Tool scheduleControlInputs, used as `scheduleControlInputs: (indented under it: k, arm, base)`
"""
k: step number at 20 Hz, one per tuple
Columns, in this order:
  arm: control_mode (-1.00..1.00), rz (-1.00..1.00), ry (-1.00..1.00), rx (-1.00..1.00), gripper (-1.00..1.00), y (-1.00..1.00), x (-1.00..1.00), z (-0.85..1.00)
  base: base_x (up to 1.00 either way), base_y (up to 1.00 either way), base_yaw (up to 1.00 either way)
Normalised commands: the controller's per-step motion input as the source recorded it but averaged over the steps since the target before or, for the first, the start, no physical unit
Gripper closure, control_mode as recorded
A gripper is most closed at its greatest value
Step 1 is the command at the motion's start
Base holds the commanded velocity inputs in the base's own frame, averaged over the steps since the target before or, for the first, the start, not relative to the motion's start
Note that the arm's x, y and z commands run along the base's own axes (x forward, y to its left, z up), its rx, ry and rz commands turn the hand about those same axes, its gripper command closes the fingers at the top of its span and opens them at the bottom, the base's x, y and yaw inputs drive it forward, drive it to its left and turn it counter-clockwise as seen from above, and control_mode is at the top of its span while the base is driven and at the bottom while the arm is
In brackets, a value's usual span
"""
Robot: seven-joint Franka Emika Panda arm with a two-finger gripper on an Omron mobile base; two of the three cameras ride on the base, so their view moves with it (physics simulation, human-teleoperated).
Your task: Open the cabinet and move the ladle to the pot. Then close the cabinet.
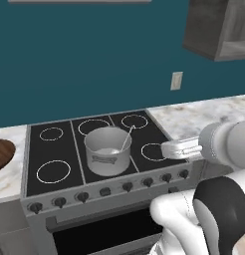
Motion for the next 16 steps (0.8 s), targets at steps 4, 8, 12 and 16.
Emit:
scheduleControlInputs:
  k: [4, 8, 12, 16]
  arm:
    - [1.00, 0.00, 0.00, 0.00, -1.00, 0.00, 0.00, 0.00]
    - [1.00, 0.00, 0.00, 0.00, -1.00, 0.00, 0.00, 0.00]
    - [1.00, 0.00, 0.00, 0.00, -1.00, 0.00, 0.00, 0.00]
    - [1.00, 0.00, 0.00, 0.00, -1.00, 0.00, 0.00, 0.00]
  base:
    - [-0.94, -0.88, -0.08]
    - [-0.11, -0.93, 0.00]
    - [0.00, -1.00, 0.00]
    - [-0.05, -1.00, 0.00]
